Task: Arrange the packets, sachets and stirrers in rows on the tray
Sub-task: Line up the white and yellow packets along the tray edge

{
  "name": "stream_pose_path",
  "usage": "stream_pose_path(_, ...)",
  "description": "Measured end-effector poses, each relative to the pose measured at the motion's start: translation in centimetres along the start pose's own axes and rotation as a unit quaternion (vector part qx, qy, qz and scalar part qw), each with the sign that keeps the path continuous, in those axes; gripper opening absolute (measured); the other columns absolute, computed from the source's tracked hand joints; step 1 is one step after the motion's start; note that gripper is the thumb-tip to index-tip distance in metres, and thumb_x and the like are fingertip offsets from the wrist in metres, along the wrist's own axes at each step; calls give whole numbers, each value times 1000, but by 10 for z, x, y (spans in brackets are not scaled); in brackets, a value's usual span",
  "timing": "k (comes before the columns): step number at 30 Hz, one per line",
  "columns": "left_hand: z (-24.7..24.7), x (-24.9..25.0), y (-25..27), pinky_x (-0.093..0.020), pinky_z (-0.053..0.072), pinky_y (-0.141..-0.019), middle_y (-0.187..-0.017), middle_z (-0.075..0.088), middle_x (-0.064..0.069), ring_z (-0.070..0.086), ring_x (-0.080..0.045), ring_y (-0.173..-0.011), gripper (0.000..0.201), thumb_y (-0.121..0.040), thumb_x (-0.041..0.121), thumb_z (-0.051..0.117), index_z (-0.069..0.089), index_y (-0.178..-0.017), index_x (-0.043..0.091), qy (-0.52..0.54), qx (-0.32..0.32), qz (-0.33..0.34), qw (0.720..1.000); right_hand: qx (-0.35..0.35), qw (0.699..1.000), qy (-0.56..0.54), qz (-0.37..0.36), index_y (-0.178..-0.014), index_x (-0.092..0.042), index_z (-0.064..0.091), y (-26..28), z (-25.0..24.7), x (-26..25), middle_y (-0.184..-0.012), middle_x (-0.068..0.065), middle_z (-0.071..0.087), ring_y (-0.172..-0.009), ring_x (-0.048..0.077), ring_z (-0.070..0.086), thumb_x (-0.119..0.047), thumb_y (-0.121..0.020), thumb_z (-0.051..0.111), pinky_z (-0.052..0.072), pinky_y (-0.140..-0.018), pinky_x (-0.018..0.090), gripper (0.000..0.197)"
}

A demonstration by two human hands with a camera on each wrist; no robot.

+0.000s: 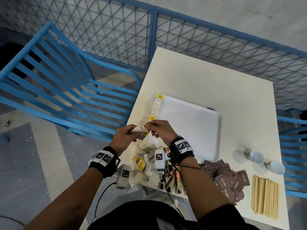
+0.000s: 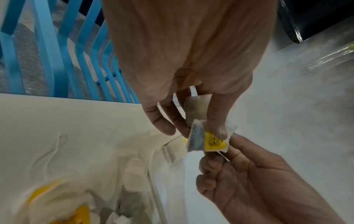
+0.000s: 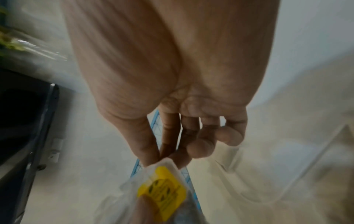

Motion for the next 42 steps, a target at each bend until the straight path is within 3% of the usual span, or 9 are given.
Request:
stream_pose_path(4,2,3,1,-29,47,-70,-93,73,-23,67,-19,-80,28,-78,2,82,71,-103,-6,22,-7,3,1000,-46,997,-38,58,-99,-7,76,-2,8,16,-84,4,64,-60,13,48,-24,-91,71,33,-55,24,20)
stream_pose_path(9,3,2,-1,-29,47,-70,-97,72,-18,64,-24,-85,27,-81,-1,79,73,-107,-2,54,-1,13,998,-74,992,-60,89,-92,-16,78,1,9,23,-81,0,65,-62,13,49,-23,-90,72,33,-58,26,9)
stream_pose_path(12,5,-1,-2,-28,49,-70,-99,74,-14,66,-20,-85,30,-84,1,77,71,-113,-1,66,-6,2,998,-65,993,-60,82,-98,-8,77,1,7,24,-84,3,66,-63,14,50,-26,-89,72,33,-59,27,20)
stream_pose_path(18,5,-3,-5,-28,45,-66,-113,71,-25,62,-26,-89,64,-74,18,86,58,-121,-15,120,-2,-14,993,-46,998,-16,45,-88,-9,77,5,4,16,-78,2,70,-64,17,49,-19,-91,64,32,-55,25,17)
stream_pose_path(24,6,-5,-5,-29,41,-65,-102,74,-13,66,-18,-81,27,-89,5,72,66,-114,-1,140,6,-30,990,-34,997,60,26,-90,-14,76,8,0,12,-81,-1,73,-63,13,54,-22,-92,64,38,-53,20,15)
stream_pose_path(28,7,-5,-6,-27,44,-63,-103,74,-12,68,-20,-82,24,-91,4,70,68,-115,2,150,12,-35,988,52,993,82,-72,-102,-18,76,7,-12,-5,-89,-2,74,-71,8,63,-15,-90,65,52,-71,23,16)
stream_pose_path(33,8,-2,-4,-27,45,-63,-94,73,-13,68,-22,-81,26,-91,7,71,67,-115,-3,141,14,-27,989,52,984,75,-154,-96,-19,74,19,0,-23,-89,-6,74,-72,6,65,-26,-89,73,52,-74,19,9)
stream_pose_path(37,10,-3,-3,-28,45,-63,-94,74,-15,68,-22,-81,18,-92,12,71,70,-108,3,135,15,-31,990,86,983,61,-152,-91,-13,75,16,-3,-20,-79,0,73,-59,11,64,-20,-88,74,50,-64,17,7)
stream_pose_path(42,10,-10,-5,-29,44,-63,-91,73,-15,61,-22,-79,17,-91,11,71,71,-106,1,102,14,-39,994,90,982,84,-142,-92,-16,75,11,-4,-19,-82,1,73,-63,9,63,-22,-90,72,50,-67,20,6)
Point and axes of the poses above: each hand's wrist, its own y-axis away from the middle knuckle, its own z-axis out of the palm, x = y × z, the point moved 9 cm from there along -y, towards the middle knuckle
